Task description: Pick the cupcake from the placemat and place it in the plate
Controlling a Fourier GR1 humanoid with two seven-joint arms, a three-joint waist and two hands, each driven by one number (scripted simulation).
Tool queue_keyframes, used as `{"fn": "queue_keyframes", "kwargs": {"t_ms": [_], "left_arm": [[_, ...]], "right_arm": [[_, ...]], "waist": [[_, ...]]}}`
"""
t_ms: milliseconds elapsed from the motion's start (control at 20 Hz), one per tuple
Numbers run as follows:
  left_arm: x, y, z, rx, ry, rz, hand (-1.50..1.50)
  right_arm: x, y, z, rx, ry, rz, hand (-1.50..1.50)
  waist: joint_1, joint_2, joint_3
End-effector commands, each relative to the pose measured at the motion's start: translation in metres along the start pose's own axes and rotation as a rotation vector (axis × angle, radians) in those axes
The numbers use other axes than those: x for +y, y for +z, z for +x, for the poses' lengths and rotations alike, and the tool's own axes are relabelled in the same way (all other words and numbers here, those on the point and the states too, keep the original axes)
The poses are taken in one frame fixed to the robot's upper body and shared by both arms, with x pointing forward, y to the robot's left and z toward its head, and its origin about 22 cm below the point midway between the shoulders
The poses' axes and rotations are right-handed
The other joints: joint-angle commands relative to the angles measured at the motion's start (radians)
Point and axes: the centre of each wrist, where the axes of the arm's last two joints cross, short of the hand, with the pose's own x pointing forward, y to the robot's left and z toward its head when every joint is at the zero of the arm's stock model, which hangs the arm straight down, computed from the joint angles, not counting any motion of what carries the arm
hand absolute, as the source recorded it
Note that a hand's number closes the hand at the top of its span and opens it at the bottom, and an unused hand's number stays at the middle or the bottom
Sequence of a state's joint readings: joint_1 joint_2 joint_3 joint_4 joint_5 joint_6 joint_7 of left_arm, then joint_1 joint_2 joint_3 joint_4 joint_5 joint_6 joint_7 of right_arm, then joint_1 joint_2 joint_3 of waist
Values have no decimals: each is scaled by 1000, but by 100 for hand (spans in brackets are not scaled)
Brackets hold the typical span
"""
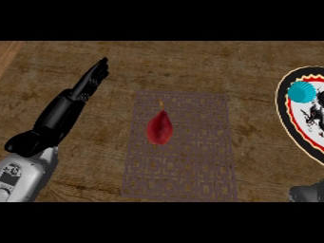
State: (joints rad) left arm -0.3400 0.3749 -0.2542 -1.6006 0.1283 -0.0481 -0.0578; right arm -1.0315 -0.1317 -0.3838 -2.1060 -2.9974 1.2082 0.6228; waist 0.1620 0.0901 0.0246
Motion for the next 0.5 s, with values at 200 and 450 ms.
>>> {"fn": "queue_keyframes", "kwargs": {"t_ms": [200, 450], "left_arm": [[-1, 2, -3, 7, 14, 0, 0], [-4, 3, -3, 5, 7, -3, 0]], "right_arm": [[20, -19, -18, 33, -16, 101, -150], [22, -24, -38, -1, -144, 56, -150]], "waist": [[-1, 2, 1], [2, -10, 0]]}}
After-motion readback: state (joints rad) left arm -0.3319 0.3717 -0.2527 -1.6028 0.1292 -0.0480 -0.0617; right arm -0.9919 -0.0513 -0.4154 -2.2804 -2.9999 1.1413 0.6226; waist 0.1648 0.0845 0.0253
